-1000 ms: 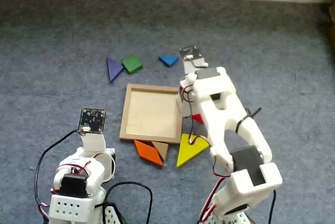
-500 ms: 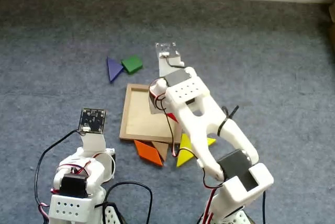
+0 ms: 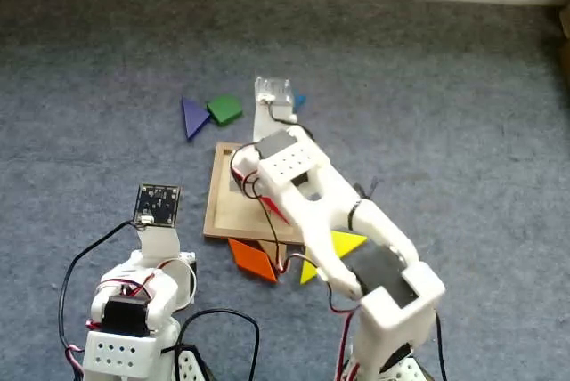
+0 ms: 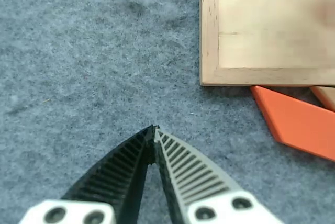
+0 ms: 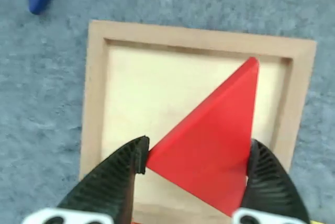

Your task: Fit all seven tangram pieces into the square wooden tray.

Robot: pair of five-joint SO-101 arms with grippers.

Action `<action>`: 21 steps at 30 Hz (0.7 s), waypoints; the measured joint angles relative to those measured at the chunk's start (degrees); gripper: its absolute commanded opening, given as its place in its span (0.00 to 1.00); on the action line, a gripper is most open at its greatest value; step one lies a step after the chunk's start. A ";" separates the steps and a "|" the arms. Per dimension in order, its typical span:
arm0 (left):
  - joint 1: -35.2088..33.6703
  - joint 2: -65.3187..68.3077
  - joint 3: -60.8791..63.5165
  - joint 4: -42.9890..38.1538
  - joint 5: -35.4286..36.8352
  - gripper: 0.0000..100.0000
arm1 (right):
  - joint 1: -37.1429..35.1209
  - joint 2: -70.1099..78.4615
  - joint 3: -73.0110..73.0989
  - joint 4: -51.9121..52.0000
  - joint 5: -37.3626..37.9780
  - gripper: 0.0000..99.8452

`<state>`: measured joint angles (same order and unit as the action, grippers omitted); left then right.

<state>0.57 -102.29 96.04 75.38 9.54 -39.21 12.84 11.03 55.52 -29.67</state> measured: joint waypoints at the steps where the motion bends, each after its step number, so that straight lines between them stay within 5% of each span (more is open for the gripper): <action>1: 0.00 0.00 0.00 0.00 0.00 0.01 | 0.09 1.23 0.00 -0.18 0.00 0.21; 7: 0.00 0.00 0.00 0.00 0.00 0.01 | 1.67 3.16 0.00 -0.35 0.00 0.22; 15: 0.00 0.00 0.00 0.00 0.00 0.01 | 2.02 3.16 -0.09 3.69 0.00 0.50; 21: 0.00 0.00 0.00 0.00 0.00 0.01 | 2.46 3.16 -1.05 6.68 1.58 0.50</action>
<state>0.57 -102.29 96.04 75.38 9.54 -36.75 16.00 9.98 62.20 -28.09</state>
